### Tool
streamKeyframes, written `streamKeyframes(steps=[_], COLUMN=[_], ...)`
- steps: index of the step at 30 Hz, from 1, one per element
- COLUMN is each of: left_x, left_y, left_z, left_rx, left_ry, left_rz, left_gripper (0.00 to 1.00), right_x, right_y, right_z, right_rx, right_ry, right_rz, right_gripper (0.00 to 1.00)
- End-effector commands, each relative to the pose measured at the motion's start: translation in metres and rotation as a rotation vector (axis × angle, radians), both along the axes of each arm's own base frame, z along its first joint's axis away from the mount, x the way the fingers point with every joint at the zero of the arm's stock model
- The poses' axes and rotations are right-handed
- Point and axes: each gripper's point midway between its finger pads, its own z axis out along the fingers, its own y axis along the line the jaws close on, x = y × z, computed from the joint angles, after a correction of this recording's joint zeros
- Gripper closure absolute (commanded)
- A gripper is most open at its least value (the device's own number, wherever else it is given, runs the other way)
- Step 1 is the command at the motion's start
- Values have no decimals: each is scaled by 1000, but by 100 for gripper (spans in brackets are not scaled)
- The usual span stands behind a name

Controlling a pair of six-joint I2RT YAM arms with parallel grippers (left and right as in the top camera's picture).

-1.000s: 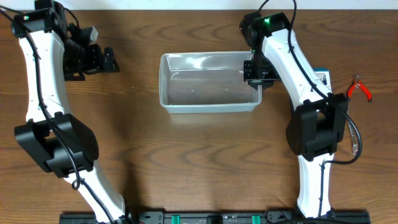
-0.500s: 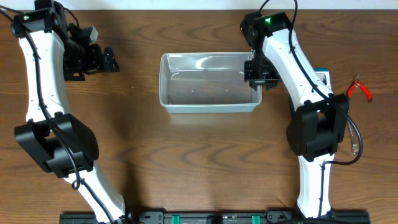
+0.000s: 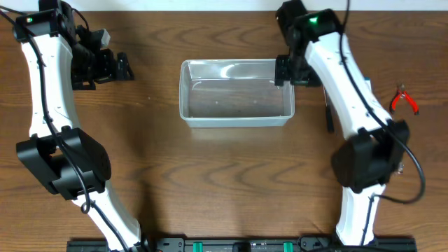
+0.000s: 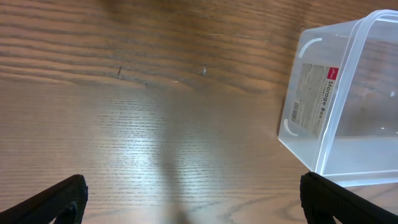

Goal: Pack container
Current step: 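Move the left gripper right toward the box's left wall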

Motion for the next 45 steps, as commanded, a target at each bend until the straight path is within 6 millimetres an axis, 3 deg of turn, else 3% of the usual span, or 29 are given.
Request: streamKeyframes(steps=[1,6,15,18,26,27,33,34,37,40,43,45], left_x=[1,1,5,6,15,16,16,15,14,12,10,9], left_y=[-2,-4,-27,-41,-86,-87,-85,-85,-85,-86,-86,-86], left_z=[-1,0,5,5,5,4,2,1,0,-3,-6,-9], left_rx=[-12,-19,-110,-110,-87,-69,-30,-30,-31,-33,-36,-37], left_ry=[-2,-3,-27,-26,-64,-67,-54,-52,-47,-37,-26,-16], left_rz=[-15,-16,-47,-84,-226,-232,-226,-226,-226,-226,-226,-225], left_gripper=[2,2,2,2,2,2,2,11,51,66,94,94], right_x=[0,-2,0,4,7,7,8,8,10,12,14,17], right_y=[-10,-23,-39,-39,-27,-27,-26,-26,-26,-25,-24,-23], right_z=[35,56,57,58,59,59,59,59,59,60,59,57], right_rx=[7,-14,-38,-48,1,1,2,2,3,5,7,8], right_ry=[-94,-151,-145,-156,-168,-168,-170,-171,-179,-187,-196,-202], right_rz=[-6,4,40,97,171,171,171,171,171,172,171,172], right_gripper=[27,17,6,1,1,2,44,47,47,51,64,77])
